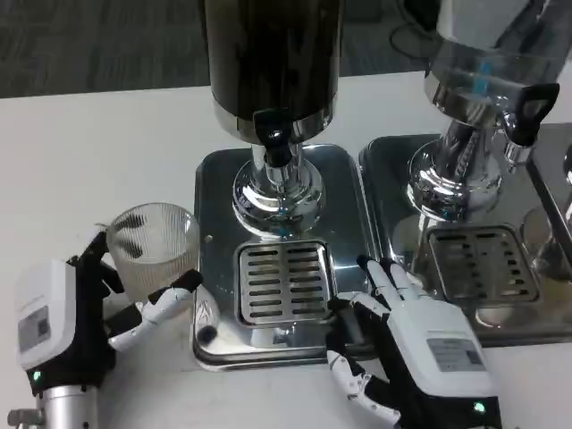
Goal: Grasp the cup under the faucet to collect the drink, then remove the cup.
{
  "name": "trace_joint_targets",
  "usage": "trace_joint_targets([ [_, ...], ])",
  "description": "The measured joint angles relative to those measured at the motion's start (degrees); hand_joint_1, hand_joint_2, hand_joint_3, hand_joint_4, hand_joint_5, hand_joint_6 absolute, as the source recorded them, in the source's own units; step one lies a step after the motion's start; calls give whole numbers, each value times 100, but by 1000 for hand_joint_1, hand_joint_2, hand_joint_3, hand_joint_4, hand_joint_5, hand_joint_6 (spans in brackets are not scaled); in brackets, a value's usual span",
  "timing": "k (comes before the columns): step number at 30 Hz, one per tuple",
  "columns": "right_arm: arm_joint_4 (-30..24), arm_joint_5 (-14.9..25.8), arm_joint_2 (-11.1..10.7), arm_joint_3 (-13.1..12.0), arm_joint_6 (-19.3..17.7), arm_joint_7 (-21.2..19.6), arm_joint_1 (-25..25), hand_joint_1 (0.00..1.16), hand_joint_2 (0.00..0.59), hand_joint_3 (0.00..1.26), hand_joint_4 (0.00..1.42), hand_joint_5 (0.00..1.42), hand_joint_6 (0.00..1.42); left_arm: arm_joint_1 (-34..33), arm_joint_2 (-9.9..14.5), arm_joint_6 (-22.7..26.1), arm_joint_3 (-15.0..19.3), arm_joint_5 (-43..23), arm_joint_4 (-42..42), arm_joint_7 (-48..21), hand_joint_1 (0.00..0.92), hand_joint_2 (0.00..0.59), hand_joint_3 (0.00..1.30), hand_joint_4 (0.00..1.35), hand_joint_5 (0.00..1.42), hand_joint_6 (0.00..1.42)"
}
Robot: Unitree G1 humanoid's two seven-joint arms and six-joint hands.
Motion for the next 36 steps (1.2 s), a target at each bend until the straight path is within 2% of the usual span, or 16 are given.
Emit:
trace_joint_targets([
  [7,-71,8,-5,-2,0,2,2,220,464,336,22,0,112,30,0,1,-102,21,-122,238,469,88,455,602,837,959],
  [11,-84,7,-6,-3,0,2,7,220,464,336,22,0,112,37,0,1,-173,138,-236,297,523,72,463,602,837,966],
  [18,-149,1,-5,-37,0,-36,94,220,464,296,22,0,113,80,2,-5,-179,213,-487,327,536,57,468,597,826,987],
  [22,-161,12,2,-63,0,-46,167,220,464,293,22,0,113,69,-1,-4,-316,266,-607,302,535,55,469,594,826,992],
  [29,-173,-16,26,-60,1,-64,209,226,460,291,22,0,113,-248,-160,24,-603,443,-479,101,523,54,469,593,823,994],
  [36,-244,-35,52,-66,59,-99,332,234,458,291,22,0,113,-695,-365,75,-823,453,62,5,512,51,469,590,809,996],
])
